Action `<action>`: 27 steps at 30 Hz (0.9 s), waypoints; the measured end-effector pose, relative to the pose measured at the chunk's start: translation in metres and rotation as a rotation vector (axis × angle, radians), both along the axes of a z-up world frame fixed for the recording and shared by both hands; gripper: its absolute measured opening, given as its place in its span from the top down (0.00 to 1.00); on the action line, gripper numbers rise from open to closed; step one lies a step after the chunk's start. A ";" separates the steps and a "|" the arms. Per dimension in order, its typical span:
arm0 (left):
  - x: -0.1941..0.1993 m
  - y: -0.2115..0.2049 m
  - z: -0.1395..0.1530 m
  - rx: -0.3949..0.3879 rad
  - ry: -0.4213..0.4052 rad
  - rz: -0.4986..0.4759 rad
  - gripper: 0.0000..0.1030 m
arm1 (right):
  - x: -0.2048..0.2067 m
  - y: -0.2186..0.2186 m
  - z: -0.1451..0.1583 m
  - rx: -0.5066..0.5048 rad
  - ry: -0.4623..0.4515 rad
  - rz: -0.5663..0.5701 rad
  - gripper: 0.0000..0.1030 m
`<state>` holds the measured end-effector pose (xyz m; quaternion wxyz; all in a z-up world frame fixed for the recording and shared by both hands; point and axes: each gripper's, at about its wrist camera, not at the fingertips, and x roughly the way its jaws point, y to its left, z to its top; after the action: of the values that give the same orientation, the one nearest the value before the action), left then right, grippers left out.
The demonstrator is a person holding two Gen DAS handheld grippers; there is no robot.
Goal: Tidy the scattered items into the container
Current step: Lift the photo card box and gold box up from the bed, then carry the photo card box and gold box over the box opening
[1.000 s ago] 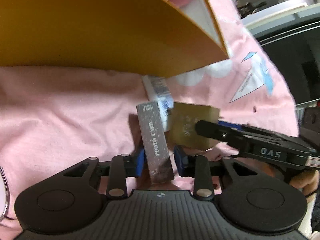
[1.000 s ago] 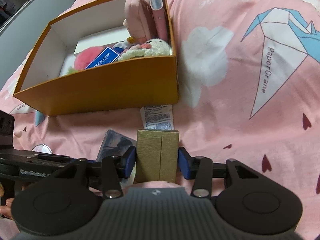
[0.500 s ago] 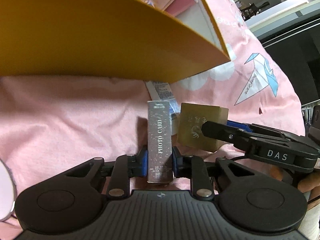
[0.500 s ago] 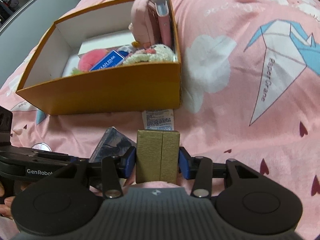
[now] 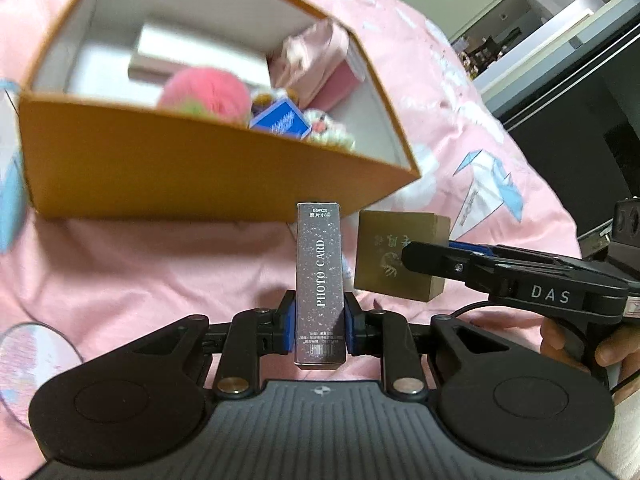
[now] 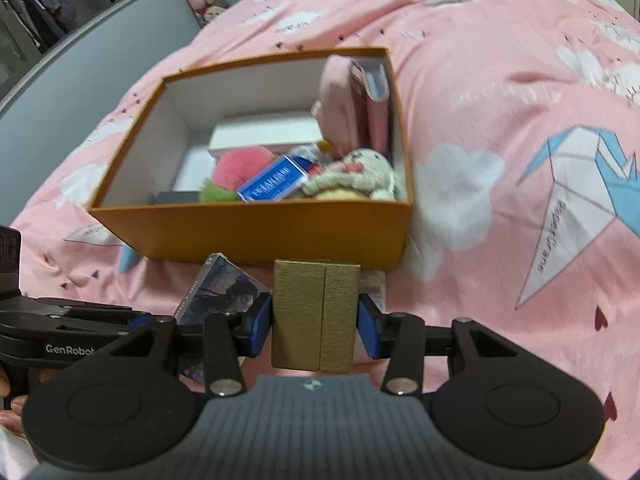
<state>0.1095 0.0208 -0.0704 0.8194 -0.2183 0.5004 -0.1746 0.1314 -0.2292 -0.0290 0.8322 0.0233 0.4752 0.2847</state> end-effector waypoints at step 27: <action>0.017 0.055 0.096 0.005 -0.230 0.234 0.75 | 0.020 0.050 0.069 0.149 -0.180 0.122 0.53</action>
<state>0.1260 0.0754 0.0253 0.8866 -0.2515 0.3751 -0.1004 0.1511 -0.1794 0.0397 0.8485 0.0306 0.3768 0.3703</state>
